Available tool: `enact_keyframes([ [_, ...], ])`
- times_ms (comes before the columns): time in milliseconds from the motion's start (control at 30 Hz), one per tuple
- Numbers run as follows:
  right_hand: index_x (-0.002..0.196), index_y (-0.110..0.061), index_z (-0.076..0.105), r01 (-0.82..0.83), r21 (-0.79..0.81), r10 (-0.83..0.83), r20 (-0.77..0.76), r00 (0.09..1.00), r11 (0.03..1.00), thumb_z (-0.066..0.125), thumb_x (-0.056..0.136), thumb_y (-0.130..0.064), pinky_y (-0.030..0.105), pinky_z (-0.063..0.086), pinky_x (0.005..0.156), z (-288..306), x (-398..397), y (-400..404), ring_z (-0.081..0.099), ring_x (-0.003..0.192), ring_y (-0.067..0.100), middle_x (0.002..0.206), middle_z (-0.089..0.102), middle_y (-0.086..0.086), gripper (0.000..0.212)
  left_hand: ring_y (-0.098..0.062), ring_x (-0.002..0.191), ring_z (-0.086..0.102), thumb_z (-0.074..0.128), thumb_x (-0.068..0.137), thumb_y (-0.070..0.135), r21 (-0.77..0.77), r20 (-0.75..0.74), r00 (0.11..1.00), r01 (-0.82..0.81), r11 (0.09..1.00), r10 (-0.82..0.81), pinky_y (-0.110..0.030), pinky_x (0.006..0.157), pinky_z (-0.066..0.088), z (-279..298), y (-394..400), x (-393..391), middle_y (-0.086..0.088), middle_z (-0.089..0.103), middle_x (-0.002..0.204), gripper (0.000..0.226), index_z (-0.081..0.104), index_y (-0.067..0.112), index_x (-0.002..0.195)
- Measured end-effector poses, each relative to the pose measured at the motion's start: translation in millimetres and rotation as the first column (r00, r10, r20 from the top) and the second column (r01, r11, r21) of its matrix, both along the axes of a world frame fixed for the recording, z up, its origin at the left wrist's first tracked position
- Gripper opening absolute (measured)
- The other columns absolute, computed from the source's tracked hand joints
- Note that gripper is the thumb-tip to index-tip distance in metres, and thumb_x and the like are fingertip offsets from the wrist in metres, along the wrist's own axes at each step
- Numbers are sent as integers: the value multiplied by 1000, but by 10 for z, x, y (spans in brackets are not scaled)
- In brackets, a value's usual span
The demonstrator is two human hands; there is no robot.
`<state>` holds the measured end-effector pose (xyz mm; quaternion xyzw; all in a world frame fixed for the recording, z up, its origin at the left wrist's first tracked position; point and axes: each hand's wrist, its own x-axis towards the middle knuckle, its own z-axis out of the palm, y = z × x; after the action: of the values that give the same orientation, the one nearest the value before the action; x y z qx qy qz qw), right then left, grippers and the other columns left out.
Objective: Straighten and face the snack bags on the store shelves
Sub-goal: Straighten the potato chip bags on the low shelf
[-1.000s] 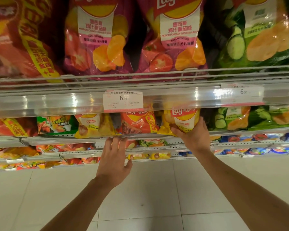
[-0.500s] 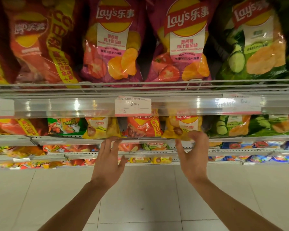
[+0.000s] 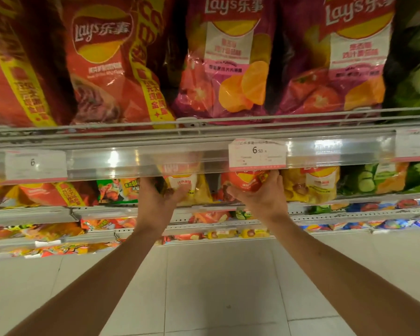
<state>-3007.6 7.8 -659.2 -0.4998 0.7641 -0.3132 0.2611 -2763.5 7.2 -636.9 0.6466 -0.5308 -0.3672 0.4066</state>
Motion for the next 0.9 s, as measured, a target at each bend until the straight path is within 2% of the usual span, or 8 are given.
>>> enact_keyframes([
  [67,146,-26,21,-2,40,1,23,1000,999,90,54,-65,42,45,105,-39,5,-90,46,133,26,143,45,3,121,10,86,64,83,77,31,82,-15,999,39,996,-38,-1,66,46,3,-131,18,13,70,100,49,60,18,118],
  [167,149,-23,22,-10,31,7,86,996,999,96,54,-54,48,43,113,-104,8,-174,45,136,28,145,44,6,124,12,79,61,84,76,36,190,4,996,91,978,-93,-2,64,40,-6,-260,51,18,67,95,45,63,23,113],
  [333,148,-23,26,-8,55,-1,160,987,998,97,57,-45,52,45,111,-117,16,-235,50,134,28,143,51,4,118,24,66,58,83,78,25,297,-86,975,222,929,-205,4,55,40,-79,-340,62,23,63,89,39,59,29,108],
  [433,146,-23,30,-9,51,0,180,984,999,97,60,-40,47,48,110,-85,-9,-212,54,132,26,139,56,2,110,20,64,56,80,82,25,309,-110,972,231,923,-207,3,54,40,-95,-360,29,26,60,87,30,58,35,99],
  [500,145,-22,32,-4,37,-3,195,981,999,96,61,-38,46,48,109,-49,-19,-189,55,130,25,137,59,1,107,16,70,55,81,82,24,311,-118,975,215,926,-187,1,56,41,-80,-378,9,20,64,90,31,62,30,106],
  [567,145,-22,32,4,31,-9,188,982,1000,96,62,-38,48,48,109,-12,-15,-164,56,130,26,137,59,2,106,8,79,58,83,79,25,311,-114,983,171,935,-142,-6,66,43,-50,-390,-10,12,68,94,34,66,25,108],
  [700,142,-21,34,60,34,-65,172,983,998,95,62,-45,48,50,107,89,48,-112,56,128,27,136,59,2,104,-3,85,63,88,73,24,299,-133,990,79,951,-41,-25,84,46,-3,-379,19,11,70,91,29,64,29,89],
  [900,136,-17,39,66,48,-73,156,985,997,94,60,-51,48,52,104,225,148,-16,58,125,26,133,60,4,100,-4,85,70,89,70,19,262,-170,985,25,965,20,-24,81,53,53,-305,165,18,74,82,32,67,30,91],
])
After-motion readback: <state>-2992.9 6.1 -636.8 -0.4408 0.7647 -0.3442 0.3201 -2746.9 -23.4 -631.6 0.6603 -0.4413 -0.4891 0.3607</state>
